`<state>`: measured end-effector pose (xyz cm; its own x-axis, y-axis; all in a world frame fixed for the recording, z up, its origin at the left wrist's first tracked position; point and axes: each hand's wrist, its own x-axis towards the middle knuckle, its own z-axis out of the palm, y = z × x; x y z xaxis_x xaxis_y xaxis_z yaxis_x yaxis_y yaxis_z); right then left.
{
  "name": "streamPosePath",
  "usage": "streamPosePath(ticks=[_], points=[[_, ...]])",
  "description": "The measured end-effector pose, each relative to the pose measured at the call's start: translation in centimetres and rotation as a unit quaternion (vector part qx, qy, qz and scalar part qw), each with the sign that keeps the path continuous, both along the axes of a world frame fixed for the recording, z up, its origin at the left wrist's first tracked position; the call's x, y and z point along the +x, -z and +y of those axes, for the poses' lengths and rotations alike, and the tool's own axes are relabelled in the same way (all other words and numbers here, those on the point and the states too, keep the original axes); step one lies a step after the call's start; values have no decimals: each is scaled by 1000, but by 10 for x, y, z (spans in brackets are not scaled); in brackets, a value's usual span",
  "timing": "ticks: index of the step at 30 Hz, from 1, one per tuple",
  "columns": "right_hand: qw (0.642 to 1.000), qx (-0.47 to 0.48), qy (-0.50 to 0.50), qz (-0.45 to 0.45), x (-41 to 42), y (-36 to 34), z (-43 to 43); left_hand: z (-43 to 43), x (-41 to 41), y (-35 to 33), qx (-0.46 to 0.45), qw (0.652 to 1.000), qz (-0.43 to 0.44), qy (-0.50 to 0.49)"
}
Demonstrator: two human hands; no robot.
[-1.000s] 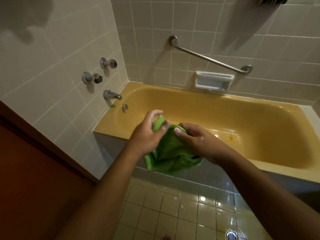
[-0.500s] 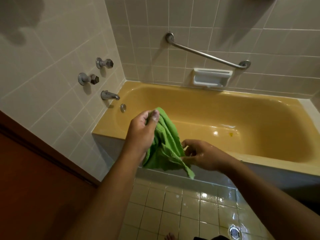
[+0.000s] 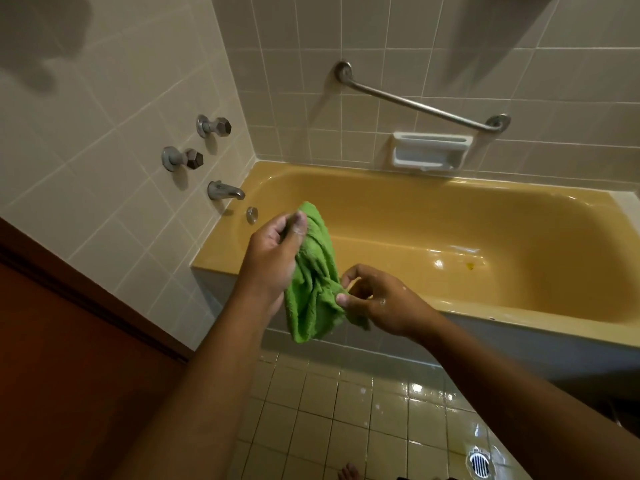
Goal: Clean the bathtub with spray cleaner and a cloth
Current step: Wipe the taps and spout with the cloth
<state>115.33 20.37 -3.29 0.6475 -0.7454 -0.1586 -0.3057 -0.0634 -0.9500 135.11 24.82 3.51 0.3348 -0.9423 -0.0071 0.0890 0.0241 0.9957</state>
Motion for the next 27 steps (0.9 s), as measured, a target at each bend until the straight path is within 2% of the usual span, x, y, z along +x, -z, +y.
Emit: streamPosePath(ticks=[2, 3, 5, 6, 8, 10, 11, 12, 14, 16, 17, 21, 25, 27], points=[[1000, -15, 22, -5, -6, 7, 2, -1, 6, 4, 5, 998, 26, -48], [998, -55, 31, 26, -8, 12, 2, -2, 8, 8, 9, 997, 29, -65], [979, -137, 34, 144, -14, 26, -1, -2, 8, 15, 13, 995, 21, -100], [966, -147, 18, 212, -17, 33, -3, -2, 6, 16, 10, 993, 17, -117], [938, -118, -32, 326, -21, 44, -6, -1, 1, 16, 8, 991, 15, -133], [910, -107, -74, 394, -21, 48, -9, -1, -2, 17, 13, 993, 10, -117], [909, -110, -88, 392, -19, 45, -12, -1, -2, 16, 16, 995, 8, -95], [926, -104, -90, 352, -16, 38, -14, -2, -3, 14, 20, 998, 7, -67], [988, -21, -32, 147, -8, 17, -15, -3, -6, 11, 34, 999, -22, -9], [997, 60, 32, -46, 4, -6, -15, -5, -10, 4, 37, 996, -74, 30], [994, 58, 40, -86, 10, -15, -17, -7, -11, 1, 33, 995, -87, 43], [998, -35, 14, -58, 28, -33, -25, -12, 0, -22, -1, 994, -94, 55], [987, -155, -15, 36, 32, -35, -37, -13, 20, -42, -33, 996, -72, 34], [971, -223, -32, 86, 31, -46, -45, -12, 34, -42, -26, 994, -104, 9]])
